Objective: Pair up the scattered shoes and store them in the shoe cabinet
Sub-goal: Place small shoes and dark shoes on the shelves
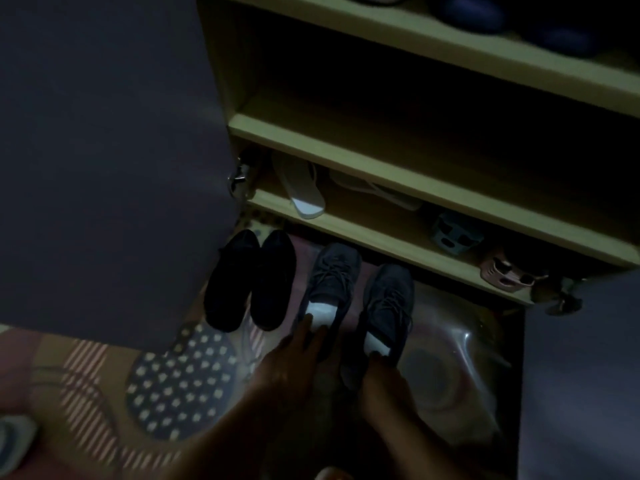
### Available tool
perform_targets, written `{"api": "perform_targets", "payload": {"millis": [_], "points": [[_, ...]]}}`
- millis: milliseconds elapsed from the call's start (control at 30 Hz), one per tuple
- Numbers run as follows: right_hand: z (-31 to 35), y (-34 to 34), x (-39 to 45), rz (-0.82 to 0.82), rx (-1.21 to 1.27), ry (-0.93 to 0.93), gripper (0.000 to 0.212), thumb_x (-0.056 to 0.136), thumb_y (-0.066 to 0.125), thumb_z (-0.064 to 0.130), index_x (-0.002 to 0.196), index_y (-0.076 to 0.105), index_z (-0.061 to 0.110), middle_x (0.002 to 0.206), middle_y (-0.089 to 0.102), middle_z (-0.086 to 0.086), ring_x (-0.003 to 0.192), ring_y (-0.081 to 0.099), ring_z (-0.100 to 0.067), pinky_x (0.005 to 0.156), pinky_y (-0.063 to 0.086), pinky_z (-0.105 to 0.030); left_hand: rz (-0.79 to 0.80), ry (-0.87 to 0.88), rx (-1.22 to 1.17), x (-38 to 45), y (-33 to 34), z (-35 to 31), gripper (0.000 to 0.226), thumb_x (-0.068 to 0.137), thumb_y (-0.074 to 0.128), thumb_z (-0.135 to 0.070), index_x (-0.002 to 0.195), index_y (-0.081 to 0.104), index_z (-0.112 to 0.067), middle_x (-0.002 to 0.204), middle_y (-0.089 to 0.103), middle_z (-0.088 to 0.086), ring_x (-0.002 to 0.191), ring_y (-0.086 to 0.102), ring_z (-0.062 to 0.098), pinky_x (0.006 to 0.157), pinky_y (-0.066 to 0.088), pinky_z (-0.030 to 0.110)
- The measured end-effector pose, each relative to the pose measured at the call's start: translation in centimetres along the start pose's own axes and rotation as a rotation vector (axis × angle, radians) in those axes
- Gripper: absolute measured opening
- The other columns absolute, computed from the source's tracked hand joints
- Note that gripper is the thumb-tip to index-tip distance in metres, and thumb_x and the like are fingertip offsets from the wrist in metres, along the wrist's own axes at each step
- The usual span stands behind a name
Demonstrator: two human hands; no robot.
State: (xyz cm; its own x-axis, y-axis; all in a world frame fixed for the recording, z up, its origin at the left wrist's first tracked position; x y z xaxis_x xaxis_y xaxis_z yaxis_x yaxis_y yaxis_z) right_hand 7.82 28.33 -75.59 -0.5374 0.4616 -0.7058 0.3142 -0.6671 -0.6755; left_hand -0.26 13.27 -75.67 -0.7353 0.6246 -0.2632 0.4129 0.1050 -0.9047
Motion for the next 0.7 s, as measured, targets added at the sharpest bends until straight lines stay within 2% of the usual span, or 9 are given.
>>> {"api": "perform_targets", "payload": {"millis": [100,133,233,333,400,467,500,600,700], "points": [[1.1,-1.6,-2.0,-0.162,-0.074,-0.039,0.042,0.103,0.026,0.018,0.143,0.037,0.022,0.147,0.037,-0.008,0.125,0.052,-0.033,0.1,0.045,-0.041,-0.053,0.03,-0.085,-3.4,-2.4,-0.5,0.065,0.094,0.036,-0.033,0.155,0.014,-0.037,0.162,0.027,0.005,0.115,0.062,0.026,0.08,0.058,0.033],[1.5,-1.9,-2.8,-0.2,-0.052,-0.051,0.039,0.103,0.026,0.019,0.14,0.038,0.023,0.144,0.038,-0.008,0.12,0.054,-0.032,0.097,0.046,-0.042,0.009,0.027,-0.049,-4.5,-2.4,-0.6,0.063,0.094,0.034,-0.033,0.153,0.012,-0.036,0.161,0.027,0.003,0.117,0.059,0.027,0.082,0.056,0.037],[3.9,-1.7,-5.7,-0.228,0.017,-0.074,0.036,0.104,0.031,0.029,0.138,0.042,0.025,0.139,0.046,-0.01,0.107,0.054,-0.028,0.091,0.048,-0.042,0.24,-0.17,0.028,-9.1,-2.8,0.8,0.041,0.099,0.04,-0.031,0.14,0.04,-0.027,0.142,0.036,0.0,0.125,0.049,0.027,0.093,0.049,0.044],[9.2,0.7,-9.9,-0.111,-0.215,-0.251,0.043,0.096,0.048,0.02,0.138,0.043,0.024,0.146,0.036,-0.008,0.125,0.049,-0.032,0.099,0.046,-0.044,0.287,-0.357,0.032,-15.8,-4.8,2.3,0.035,0.098,0.046,-0.045,0.122,0.056,-0.021,0.125,0.05,0.005,0.118,0.057,0.03,0.092,0.049,0.043],[11.9,3.2,-13.1,0.0,-0.334,-0.357,0.032,0.095,0.049,0.018,0.127,0.053,0.022,0.138,0.045,-0.004,0.121,0.053,-0.026,0.099,0.046,-0.039,0.306,-0.415,0.075,-20.3,-6.1,3.4,0.043,0.094,0.051,-0.052,0.12,0.061,-0.019,0.124,0.058,0.006,0.115,0.061,0.031,0.092,0.05,0.041],[13.4,6.2,-14.9,0.134,-0.451,-0.399,0.016,0.096,0.05,0.02,0.108,0.06,0.017,0.124,0.056,-0.009,0.108,0.055,-0.022,0.099,0.048,-0.034,0.357,-0.43,0.143,-23.7,-7.5,4.6,0.043,0.09,0.056,-0.048,0.119,0.064,-0.017,0.125,0.064,0.005,0.117,0.063,0.029,0.092,0.051,0.039],[15.4,8.0,-17.6,0.181,-0.531,-0.452,0.019,0.093,0.054,0.021,0.107,0.064,0.013,0.123,0.061,-0.011,0.105,0.057,-0.022,0.097,0.049,-0.034,0.35,-0.481,0.123,-27.1,-9.1,6.1,0.041,0.088,0.058,-0.044,0.118,0.064,-0.017,0.126,0.066,0.005,0.117,0.063,0.028,0.091,0.052,0.04],[19.7,10.1,-23.7,0.204,-0.721,-0.558,0.041,0.078,0.068,0.022,0.116,0.069,0.007,0.123,0.068,-0.013,0.113,0.065,-0.027,0.091,0.051,-0.033,0.267,-0.597,0.09,-34.1,-13.7,9.9,0.036,0.089,0.054,-0.037,0.116,0.065,-0.016,0.12,0.069,0.006,0.113,0.067,0.029,0.082,0.054,0.038],[24.5,12.2,-30.7,0.151,-0.775,-0.71,0.037,0.087,0.064,0.022,0.12,0.067,0.005,0.124,0.067,-0.014,0.117,0.063,-0.027,0.094,0.049,-0.031,0.134,-0.797,0.083,-42.9,-18.0,14.8,0.031,0.088,0.056,-0.032,0.112,0.067,-0.015,0.115,0.071,0.005,0.106,0.068,0.029,0.076,0.053,0.035]]}}
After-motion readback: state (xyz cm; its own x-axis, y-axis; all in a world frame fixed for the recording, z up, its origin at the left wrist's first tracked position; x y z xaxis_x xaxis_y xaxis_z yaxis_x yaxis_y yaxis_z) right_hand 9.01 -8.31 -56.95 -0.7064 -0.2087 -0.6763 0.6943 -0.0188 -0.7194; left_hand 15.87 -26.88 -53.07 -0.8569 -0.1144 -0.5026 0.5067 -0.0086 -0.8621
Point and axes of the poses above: each hand's wrist, its own x-axis towards the middle knuckle, its own y-axis out of the palm, z = x × y, the point moved 8 cm from there along x, towards the middle knuckle
